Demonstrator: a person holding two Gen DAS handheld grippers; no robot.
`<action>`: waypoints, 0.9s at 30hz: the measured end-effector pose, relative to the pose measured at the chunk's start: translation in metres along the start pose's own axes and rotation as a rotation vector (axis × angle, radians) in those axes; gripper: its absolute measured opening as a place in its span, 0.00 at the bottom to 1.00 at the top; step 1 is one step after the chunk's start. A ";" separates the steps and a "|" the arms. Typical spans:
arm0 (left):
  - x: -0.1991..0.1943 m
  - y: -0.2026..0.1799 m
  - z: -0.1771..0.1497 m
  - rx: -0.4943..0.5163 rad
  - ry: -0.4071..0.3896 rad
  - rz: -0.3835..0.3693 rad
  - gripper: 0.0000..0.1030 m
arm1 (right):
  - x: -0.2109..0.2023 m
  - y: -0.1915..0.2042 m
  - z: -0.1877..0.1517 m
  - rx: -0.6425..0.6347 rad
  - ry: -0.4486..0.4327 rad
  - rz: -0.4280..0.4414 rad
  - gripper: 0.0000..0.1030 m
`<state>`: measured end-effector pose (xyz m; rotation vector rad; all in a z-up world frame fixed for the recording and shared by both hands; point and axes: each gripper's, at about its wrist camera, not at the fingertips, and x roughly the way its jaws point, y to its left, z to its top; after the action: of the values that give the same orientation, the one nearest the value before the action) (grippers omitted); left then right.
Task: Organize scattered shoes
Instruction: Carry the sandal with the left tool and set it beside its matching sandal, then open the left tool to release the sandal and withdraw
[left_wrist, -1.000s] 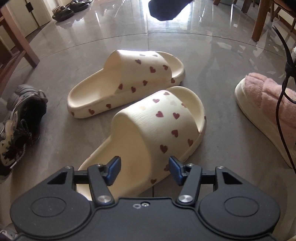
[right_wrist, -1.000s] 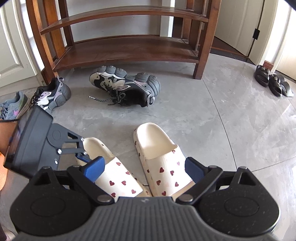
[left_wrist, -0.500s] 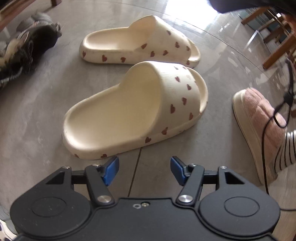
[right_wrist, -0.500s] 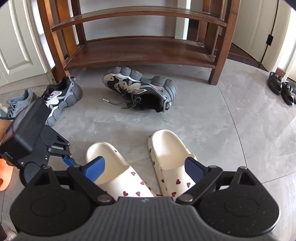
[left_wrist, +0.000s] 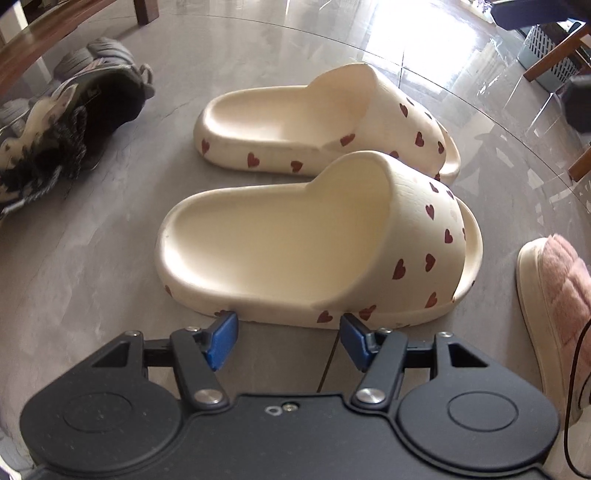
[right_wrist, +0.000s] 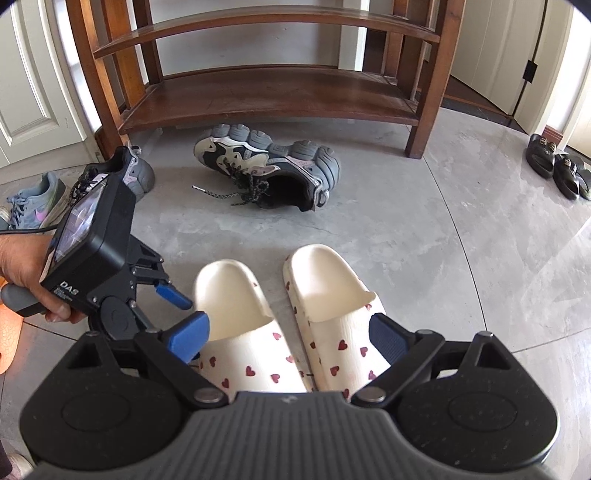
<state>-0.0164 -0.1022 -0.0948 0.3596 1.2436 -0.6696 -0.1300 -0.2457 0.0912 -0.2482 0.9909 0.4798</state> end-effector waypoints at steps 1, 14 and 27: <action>0.001 -0.003 0.004 0.006 -0.005 0.003 0.59 | 0.000 -0.002 -0.001 0.004 0.003 -0.003 0.91; -0.046 0.008 -0.018 0.075 -0.042 0.131 0.61 | 0.011 0.012 0.017 -0.061 -0.026 0.045 0.91; -0.186 0.103 -0.150 -0.329 -0.113 0.341 0.70 | 0.066 0.111 0.066 -0.381 -0.055 0.286 0.91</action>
<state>-0.0934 0.1146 0.0260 0.2471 1.1262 -0.1860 -0.1063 -0.1037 0.0725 -0.4349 0.8795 0.9347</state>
